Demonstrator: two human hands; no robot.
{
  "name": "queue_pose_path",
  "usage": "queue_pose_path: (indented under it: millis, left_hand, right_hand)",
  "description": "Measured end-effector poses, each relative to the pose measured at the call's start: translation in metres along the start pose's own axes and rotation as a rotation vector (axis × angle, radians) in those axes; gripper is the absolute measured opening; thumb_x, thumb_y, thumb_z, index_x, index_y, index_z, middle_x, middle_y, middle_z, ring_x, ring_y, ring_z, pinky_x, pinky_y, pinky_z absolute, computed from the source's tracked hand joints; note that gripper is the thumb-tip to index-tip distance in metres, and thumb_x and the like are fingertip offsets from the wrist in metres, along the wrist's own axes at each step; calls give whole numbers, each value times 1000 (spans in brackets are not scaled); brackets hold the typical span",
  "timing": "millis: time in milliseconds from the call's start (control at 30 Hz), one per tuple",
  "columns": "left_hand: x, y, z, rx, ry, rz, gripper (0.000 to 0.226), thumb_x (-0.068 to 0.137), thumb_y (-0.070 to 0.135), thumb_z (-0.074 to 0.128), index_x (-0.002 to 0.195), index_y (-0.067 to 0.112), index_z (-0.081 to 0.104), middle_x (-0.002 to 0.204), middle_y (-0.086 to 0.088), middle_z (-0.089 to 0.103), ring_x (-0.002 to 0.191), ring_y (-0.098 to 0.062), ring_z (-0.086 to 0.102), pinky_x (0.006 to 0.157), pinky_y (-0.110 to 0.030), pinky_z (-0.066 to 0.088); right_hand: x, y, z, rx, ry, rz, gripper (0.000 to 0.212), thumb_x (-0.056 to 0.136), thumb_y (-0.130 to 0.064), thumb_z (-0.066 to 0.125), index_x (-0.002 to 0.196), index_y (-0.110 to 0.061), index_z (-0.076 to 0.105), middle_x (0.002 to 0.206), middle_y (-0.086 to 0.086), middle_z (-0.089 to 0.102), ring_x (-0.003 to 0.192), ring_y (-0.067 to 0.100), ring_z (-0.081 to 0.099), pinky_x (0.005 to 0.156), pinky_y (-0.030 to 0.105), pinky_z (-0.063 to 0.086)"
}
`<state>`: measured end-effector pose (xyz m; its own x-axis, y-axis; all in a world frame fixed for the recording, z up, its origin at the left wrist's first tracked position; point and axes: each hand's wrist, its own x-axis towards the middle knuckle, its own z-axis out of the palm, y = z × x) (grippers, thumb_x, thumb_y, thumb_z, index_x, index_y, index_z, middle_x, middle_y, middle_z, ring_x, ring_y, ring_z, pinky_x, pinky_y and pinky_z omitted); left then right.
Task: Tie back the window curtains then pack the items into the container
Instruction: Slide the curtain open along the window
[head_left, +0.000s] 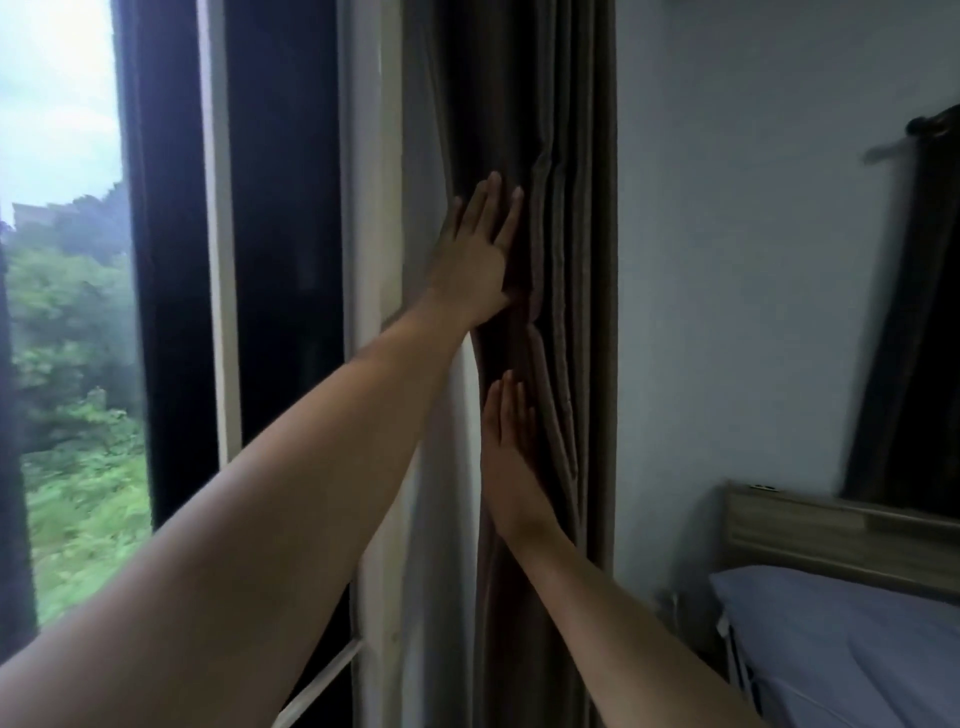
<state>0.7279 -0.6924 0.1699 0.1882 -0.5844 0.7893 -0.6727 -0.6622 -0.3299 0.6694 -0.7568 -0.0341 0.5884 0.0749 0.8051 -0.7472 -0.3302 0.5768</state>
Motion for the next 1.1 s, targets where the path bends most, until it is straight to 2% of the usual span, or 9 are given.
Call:
queue_pose_path:
  millis: [133,267,400,533,700,800,867,967,1100]
  left_hand:
    - [13,0,8,18,-52,-23,111,83,50,64,151,10,-13,158,-20,-16,148,-30,-11,120,-42,-5]
    - [15,-2,5,11,-69,-22,112,82,49,66,152,11,-12,158,-19,-16,148,-30,-11,120,-41,-4]
    - [3,-5,-5,21,-81,-7,112,82,53,65,152,11,-11,158,-19,-15,148,-30,-10,120,-42,-3]
    - [-25,-10,-27,36,-87,35,113,80,62,60,152,11,-10,159,-20,-14,148,-31,-8,121,-43,-1]
    - [-59,-10,-54,112,-75,44,112,80,65,58,153,12,-9,160,-18,-10,148,-30,-4,121,-43,2]
    - [-74,-10,-79,76,-92,55,106,83,55,62,154,12,-4,160,-18,-6,148,-31,-2,121,-42,3]
    - [-85,-9,-94,44,-102,63,96,88,44,61,154,12,-1,160,-18,-3,148,-30,0,121,-41,2]
    - [-105,-11,-114,-16,-89,75,79,93,29,53,154,11,5,160,-18,5,149,-29,4,122,-40,3]
    - [-133,-14,-136,-98,84,105,67,90,10,43,152,11,19,160,-16,12,148,-29,9,122,-42,8]
  right_hand:
    - [8,-6,11,36,-35,-16,84,97,-39,33,140,27,3,145,51,5,139,59,13,117,50,24]
    - [9,-13,16,119,-67,-24,67,92,-18,16,141,25,-1,148,47,4,141,56,11,117,48,23]
    - [-2,-19,11,184,-113,-48,64,84,-3,0,142,23,-2,149,46,3,142,54,11,117,46,24]
    - [-18,-19,-15,394,-71,13,63,92,-10,13,142,22,-6,151,44,-3,144,51,8,118,46,22]
    - [-40,-14,-54,651,-90,68,78,95,-12,39,142,18,-16,153,38,-12,146,45,2,119,45,19]
    - [-49,-8,-68,787,-124,65,73,96,-4,35,145,14,-16,155,33,-13,148,40,0,121,44,16]
    - [-54,-3,-76,1017,-162,87,71,96,-1,35,150,5,-10,159,22,-14,149,30,-6,122,40,13]
    - [-64,11,-94,1289,-223,60,71,99,-12,38,154,-7,-6,161,6,-17,147,14,-13,122,34,16]
    - [-86,33,-139,1432,-181,42,67,100,-31,43,156,-16,8,164,-3,-6,147,13,15,114,30,32]
